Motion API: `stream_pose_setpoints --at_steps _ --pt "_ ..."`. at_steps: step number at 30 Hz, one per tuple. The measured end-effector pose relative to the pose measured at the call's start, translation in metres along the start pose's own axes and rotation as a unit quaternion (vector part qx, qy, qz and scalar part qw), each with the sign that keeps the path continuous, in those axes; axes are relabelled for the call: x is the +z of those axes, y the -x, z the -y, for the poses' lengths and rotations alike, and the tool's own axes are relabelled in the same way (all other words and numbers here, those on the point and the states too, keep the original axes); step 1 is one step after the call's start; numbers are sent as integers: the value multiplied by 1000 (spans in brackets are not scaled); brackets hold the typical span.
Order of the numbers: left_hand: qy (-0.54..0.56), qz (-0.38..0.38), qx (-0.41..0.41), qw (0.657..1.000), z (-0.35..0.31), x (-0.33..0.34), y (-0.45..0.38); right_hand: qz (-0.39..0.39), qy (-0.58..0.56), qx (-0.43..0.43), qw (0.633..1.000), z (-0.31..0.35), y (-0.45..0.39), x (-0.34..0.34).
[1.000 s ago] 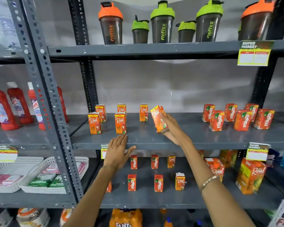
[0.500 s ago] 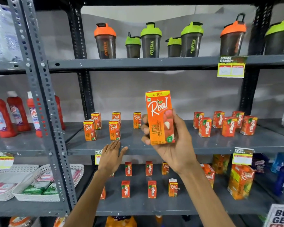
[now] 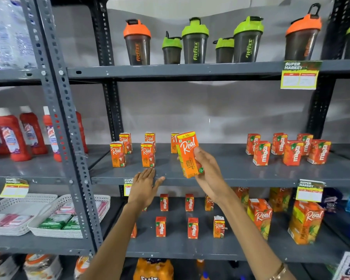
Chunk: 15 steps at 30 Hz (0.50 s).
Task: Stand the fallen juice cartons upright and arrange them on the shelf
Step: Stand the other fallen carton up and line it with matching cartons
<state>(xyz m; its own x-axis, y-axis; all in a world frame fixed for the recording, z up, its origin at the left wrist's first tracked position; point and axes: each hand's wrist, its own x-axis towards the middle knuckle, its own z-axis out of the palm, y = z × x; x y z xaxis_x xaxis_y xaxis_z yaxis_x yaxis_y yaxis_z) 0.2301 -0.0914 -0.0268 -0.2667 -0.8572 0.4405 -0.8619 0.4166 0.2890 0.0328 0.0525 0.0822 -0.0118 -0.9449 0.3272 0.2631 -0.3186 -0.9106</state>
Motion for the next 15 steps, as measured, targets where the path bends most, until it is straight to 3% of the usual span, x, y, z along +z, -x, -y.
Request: stream_pose_setpoints --at_steps 15 --pt "-13 -83 52 995 -19 13 -8 -59 123 65 989 -76 -125 -65"
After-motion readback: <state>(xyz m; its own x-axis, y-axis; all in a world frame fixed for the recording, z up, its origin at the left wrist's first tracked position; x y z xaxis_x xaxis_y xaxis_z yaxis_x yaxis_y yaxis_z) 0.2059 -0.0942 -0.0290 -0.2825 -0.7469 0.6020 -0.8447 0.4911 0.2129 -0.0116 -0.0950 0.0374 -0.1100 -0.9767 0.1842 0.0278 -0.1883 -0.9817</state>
